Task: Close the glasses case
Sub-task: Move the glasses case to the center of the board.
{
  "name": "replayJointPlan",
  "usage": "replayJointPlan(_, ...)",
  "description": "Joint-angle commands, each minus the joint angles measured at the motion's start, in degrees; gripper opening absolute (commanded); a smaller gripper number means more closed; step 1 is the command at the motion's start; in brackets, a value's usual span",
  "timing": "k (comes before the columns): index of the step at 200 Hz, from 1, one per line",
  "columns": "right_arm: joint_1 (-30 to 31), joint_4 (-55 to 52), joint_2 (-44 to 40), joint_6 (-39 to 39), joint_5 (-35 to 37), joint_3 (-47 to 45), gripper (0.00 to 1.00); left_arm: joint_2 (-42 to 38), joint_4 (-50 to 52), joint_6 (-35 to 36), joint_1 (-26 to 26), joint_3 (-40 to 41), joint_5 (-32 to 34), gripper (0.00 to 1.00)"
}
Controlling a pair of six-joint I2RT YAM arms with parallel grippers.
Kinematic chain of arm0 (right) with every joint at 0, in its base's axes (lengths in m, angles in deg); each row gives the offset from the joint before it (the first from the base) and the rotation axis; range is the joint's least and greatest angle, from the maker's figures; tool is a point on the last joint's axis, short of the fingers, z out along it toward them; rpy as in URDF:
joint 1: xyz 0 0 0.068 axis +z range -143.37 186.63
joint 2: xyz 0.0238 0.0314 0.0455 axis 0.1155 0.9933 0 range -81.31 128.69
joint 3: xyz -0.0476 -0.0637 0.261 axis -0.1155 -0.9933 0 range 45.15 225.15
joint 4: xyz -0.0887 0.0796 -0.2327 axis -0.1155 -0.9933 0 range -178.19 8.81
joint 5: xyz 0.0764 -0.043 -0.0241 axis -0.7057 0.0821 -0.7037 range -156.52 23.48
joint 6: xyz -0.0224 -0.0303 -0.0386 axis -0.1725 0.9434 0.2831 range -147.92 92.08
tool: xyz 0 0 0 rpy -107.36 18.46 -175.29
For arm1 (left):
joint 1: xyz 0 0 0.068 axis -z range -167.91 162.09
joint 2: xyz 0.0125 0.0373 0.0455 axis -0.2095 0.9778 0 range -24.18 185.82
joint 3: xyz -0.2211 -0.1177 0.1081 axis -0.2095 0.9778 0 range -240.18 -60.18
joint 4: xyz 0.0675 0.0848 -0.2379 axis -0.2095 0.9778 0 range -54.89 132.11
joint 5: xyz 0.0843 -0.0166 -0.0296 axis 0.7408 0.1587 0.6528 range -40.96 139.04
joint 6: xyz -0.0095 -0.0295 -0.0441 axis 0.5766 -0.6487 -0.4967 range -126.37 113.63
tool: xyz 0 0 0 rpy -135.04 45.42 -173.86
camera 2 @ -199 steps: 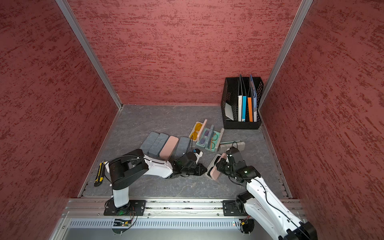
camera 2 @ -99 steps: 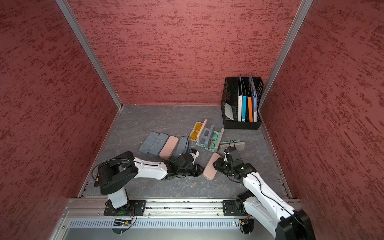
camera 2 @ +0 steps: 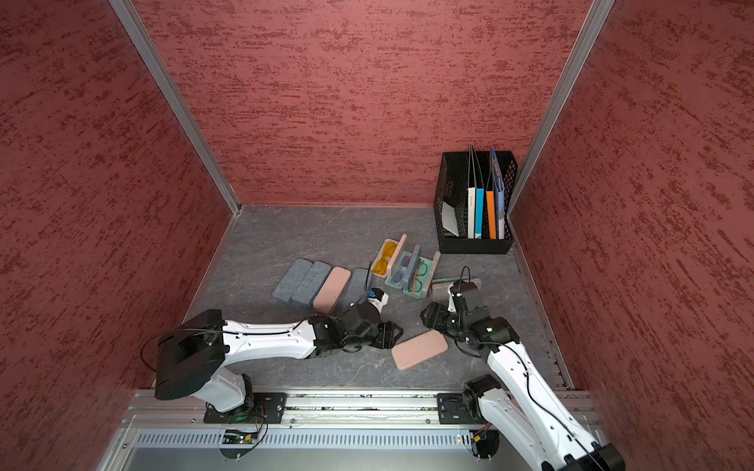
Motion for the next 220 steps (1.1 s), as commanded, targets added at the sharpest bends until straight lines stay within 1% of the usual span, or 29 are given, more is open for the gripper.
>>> replayJointPlan(1,-0.50,2.05,0.05,1.58,-2.09,-0.71,0.76,-1.14,-3.44,-0.56,0.00,1.80,-0.58,0.70)
replayJointPlan(15,-0.55,1.20,-0.82,1.60,-1.42,-0.43,0.79,-1.16,-1.55,2.98,1.84,-0.55,-1.27,0.77)
replayJointPlan(29,-1.21,-1.57,-2.53,1.76,0.46,1.09,0.84,0.34,3.27,8.92,4.73,-5.37,-1.93,0.88)
replayJointPlan(44,-3.12,-4.93,-4.87,1.71,1.69,3.13,0.95,1.81,9.67,13.59,6.03,-9.52,-1.21,0.97)
replayJointPlan(50,-3.89,-5.01,-6.09,1.56,1.01,3.33,0.97,1.81,10.31,15.25,6.05,-10.06,-1.74,1.00)
replayJointPlan(61,-5.38,-6.86,-7.46,0.79,1.98,4.32,0.98,1.51,11.03,18.02,6.01,-10.54,-3.56,1.00)
replayJointPlan(73,-6.60,-7.96,-8.65,0.37,2.58,5.18,0.98,1.83,13.50,21.27,6.35,-12.04,-3.48,1.00)
replayJointPlan(93,-8.43,-10.76,-10.48,0.09,3.15,8.19,0.98,4.91,19.31,26.96,7.75,-15.81,-1.53,1.00)
replayJointPlan(114,-9.34,-15.20,-12.48,0.97,4.96,14.23,0.98,9.03,23.28,30.00,9.08,-18.97,0.26,1.00)
replayJointPlan(130,-9.34,-17.71,-11.98,2.13,5.32,18.49,0.98,11.79,23.92,31.68,9.95,-20.94,1.61,1.00)
replayJointPlan(145,-9.36,-18.63,-10.74,2.93,4.62,20.23,0.98,15.15,25.34,33.21,10.53,-24.18,2.73,1.00)
replayJointPlan(165,-9.46,-18.12,-10.39,3.22,2.84,19.99,0.98,20.58,30.11,34.10,10.78,-29.96,6.12,1.00)
replayJointPlan(183,-9.41,-17.68,-11.01,3.46,2.26,19.27,0.98,23.95,32.63,34.60,10.78,-33.51,8.29,1.00)
replayJointPlan(220,-9.43,-17.53,-11.85,4.75,1.66,18.19,0.98,27.43,33.52,33.93,9.45,-35.78,7.69,1.00)
